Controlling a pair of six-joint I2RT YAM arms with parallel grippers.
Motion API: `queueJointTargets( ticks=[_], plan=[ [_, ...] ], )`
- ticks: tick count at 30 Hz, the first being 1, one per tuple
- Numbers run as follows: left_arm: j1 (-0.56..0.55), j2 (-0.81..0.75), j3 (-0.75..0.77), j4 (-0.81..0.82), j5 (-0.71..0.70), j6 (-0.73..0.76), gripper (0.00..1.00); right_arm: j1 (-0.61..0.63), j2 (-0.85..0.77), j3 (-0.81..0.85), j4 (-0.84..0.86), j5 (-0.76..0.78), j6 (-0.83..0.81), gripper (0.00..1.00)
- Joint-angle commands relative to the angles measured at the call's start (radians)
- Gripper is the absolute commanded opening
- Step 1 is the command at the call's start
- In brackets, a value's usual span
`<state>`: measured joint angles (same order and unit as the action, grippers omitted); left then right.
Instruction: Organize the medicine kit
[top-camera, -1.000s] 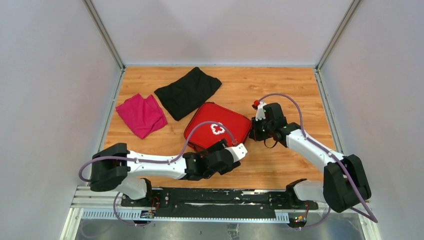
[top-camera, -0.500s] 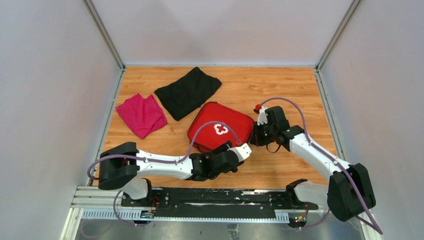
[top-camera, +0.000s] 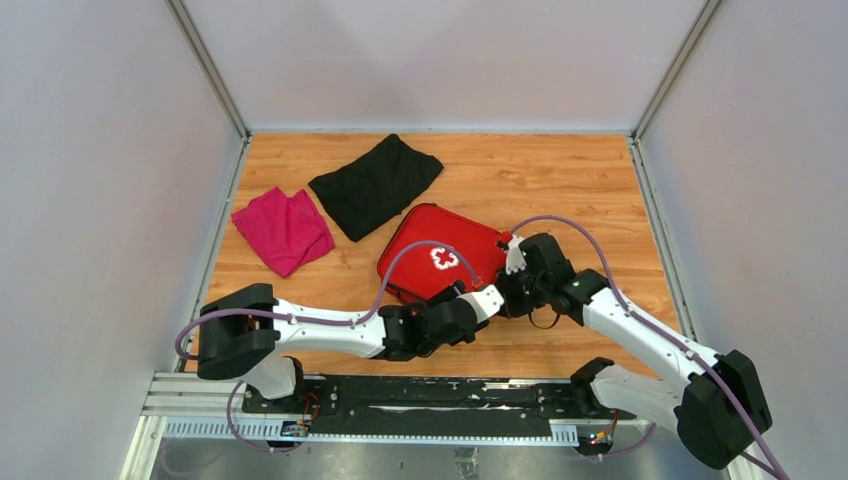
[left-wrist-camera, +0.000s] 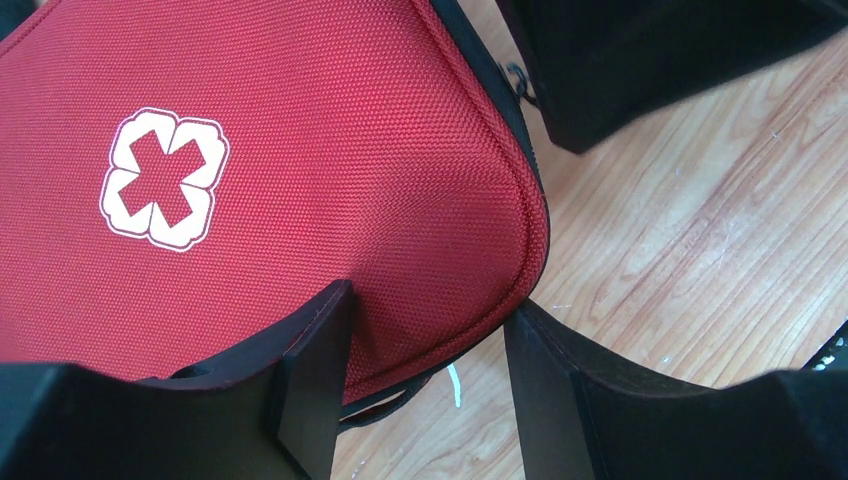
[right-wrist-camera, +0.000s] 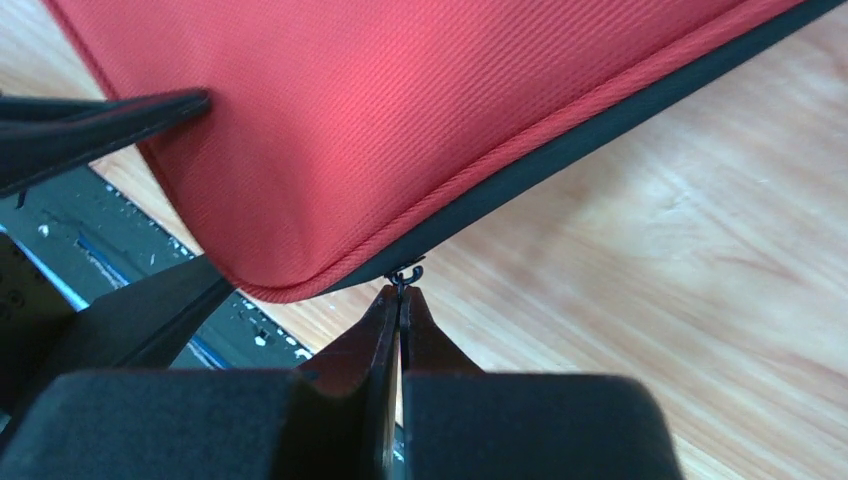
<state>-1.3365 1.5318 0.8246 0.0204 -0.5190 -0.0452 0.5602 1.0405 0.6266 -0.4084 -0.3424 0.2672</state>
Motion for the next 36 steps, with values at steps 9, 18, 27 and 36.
queueJointTargets(
  ticks=[9, 18, 27, 36],
  plan=[
    [0.033, 0.053, -0.032, -0.040, 0.042, -0.098, 0.57, 0.207, -0.091, -0.109, 0.030, -0.074, 0.231, 0.00],
    [0.033, 0.062, -0.017, -0.043, 0.046, -0.093, 0.57, 0.260, -0.083, -0.196, 0.290, -0.162, 0.376, 0.00],
    [0.034, 0.006, -0.015, -0.062, 0.050, -0.090, 0.65, 0.262, -0.143, -0.179, 0.155, 0.031, 0.330, 0.00],
    [0.091, -0.255, -0.030, -0.120, 0.107, -0.041, 0.83, 0.242, -0.324, -0.223, 0.092, 0.493, 0.310, 0.00]
  ],
)
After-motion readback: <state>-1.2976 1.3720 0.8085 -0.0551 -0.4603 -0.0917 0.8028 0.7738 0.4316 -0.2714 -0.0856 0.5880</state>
